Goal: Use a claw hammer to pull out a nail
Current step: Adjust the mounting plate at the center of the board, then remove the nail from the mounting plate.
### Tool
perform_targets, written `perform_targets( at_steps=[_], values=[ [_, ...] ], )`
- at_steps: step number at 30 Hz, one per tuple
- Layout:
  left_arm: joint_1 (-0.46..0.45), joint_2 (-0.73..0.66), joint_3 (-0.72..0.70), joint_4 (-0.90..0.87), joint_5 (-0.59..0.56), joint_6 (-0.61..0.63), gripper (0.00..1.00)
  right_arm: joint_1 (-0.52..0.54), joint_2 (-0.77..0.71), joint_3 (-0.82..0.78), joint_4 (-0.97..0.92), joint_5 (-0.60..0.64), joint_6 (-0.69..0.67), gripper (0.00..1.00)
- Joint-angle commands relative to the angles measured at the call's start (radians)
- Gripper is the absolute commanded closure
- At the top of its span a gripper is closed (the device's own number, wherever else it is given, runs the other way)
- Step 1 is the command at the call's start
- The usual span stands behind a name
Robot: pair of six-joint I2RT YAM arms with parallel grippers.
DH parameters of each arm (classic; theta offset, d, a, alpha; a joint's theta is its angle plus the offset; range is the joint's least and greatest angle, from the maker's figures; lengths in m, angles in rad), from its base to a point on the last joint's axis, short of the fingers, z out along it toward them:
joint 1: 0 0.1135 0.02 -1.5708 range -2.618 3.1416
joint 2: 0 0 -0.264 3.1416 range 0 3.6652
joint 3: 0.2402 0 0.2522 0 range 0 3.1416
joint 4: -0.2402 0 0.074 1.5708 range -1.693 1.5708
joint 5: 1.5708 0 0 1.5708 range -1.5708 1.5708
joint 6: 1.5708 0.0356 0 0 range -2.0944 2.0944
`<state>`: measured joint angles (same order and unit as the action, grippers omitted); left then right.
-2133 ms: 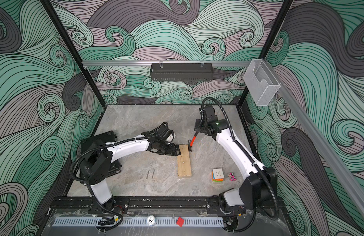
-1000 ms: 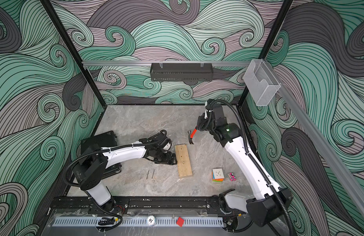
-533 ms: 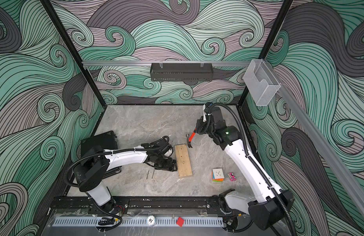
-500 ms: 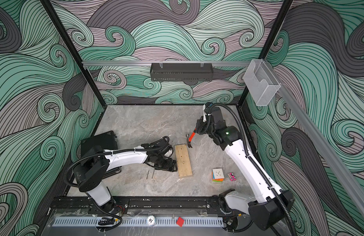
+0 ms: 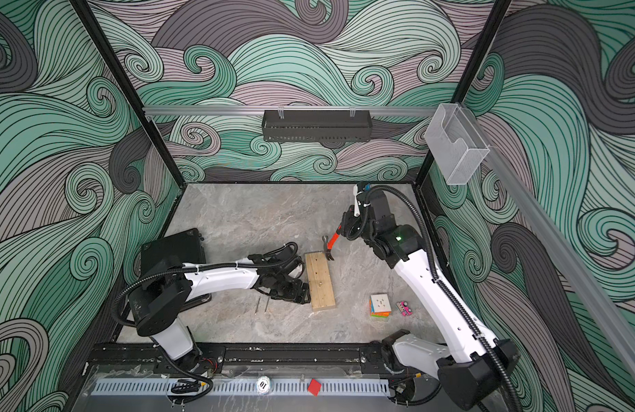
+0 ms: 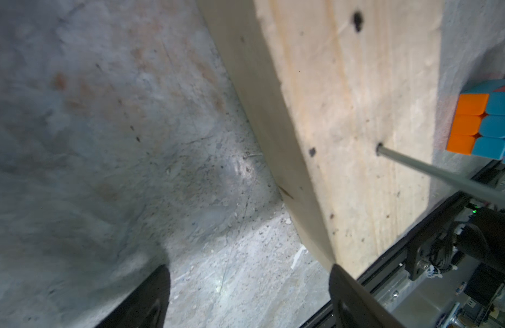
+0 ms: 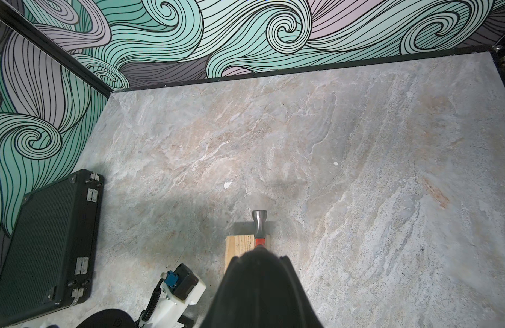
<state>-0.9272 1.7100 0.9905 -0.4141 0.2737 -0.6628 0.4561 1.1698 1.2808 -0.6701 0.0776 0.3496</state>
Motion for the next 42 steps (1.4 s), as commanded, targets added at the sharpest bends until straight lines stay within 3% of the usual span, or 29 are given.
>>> perform_targets(
  at_steps=[1,42],
  values=[
    [-0.006,0.002,0.008,0.004,-0.025,0.001,0.15,0.004,-0.034,0.005,0.076,0.009,0.018,0.97],
    [0.005,0.023,0.028,-0.011,-0.108,0.019,0.15,0.015,0.022,0.057,0.086,0.01,0.04,0.97]
  ],
)
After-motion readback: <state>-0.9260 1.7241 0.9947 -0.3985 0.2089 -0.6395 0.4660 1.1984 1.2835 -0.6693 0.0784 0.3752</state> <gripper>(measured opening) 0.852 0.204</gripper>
